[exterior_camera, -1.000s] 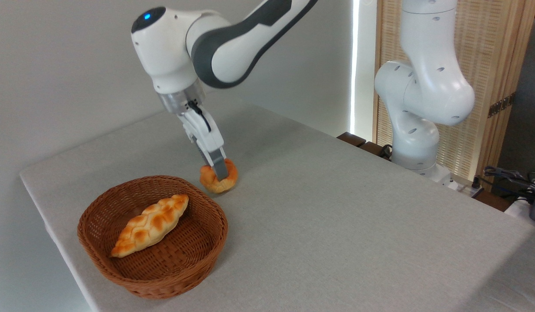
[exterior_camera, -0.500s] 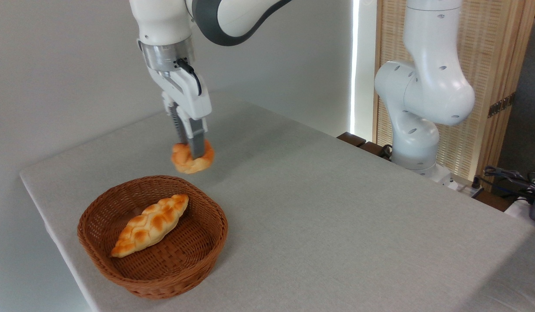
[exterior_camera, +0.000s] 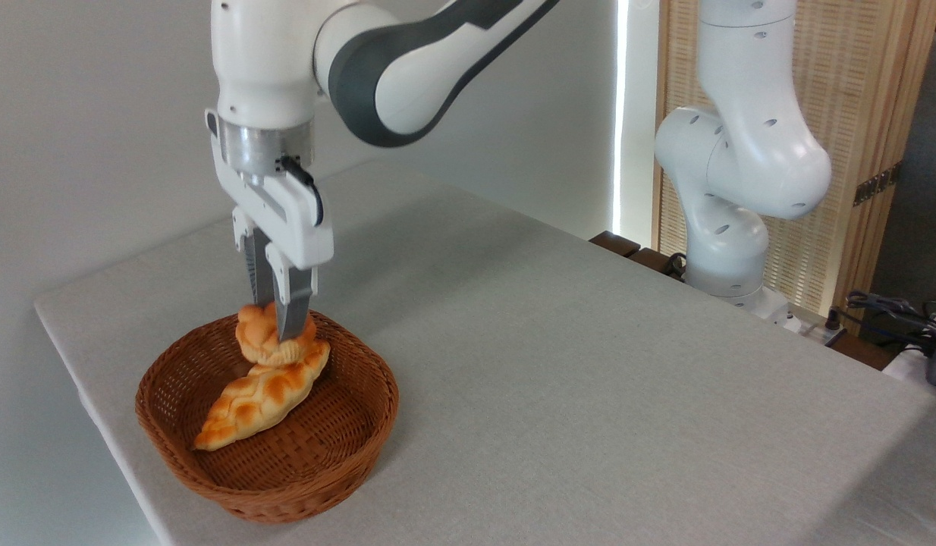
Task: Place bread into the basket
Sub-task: 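Lower the bun onto the long roll and open the gripper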
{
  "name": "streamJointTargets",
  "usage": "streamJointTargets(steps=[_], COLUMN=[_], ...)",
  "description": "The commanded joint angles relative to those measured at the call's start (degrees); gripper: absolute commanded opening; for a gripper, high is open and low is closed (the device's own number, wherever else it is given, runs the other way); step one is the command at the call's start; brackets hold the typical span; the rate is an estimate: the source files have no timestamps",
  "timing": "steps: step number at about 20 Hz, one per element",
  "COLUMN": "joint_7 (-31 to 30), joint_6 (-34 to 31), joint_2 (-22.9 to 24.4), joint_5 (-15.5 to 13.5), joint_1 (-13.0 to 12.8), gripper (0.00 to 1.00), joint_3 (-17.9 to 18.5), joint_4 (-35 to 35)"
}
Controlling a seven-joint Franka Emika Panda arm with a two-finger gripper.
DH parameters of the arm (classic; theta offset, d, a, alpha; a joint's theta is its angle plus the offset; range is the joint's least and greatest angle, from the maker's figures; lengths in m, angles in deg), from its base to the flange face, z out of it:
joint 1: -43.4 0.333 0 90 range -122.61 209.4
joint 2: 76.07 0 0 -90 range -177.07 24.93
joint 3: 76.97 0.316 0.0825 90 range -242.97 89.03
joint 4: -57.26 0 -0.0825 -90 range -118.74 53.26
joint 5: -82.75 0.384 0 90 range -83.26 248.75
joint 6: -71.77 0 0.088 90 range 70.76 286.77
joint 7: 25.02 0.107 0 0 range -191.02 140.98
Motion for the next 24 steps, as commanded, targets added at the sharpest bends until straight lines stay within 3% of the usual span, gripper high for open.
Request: streamJointTargets(steps=[1,17,24], joint_7=[-0.1,-1.7,-3.2], joint_6=[1.2,0.2,-14.6], joint_2=[-0.8,0.8,5.9], joint_5=[1.3,0.8,1.3], joint_1=[-0.1,-0.1,0.0], gripper=[1.00,1.00,1.00], joint_3=[0.4,0.6,1.6], joint_4=[0.7,1.5,6.0])
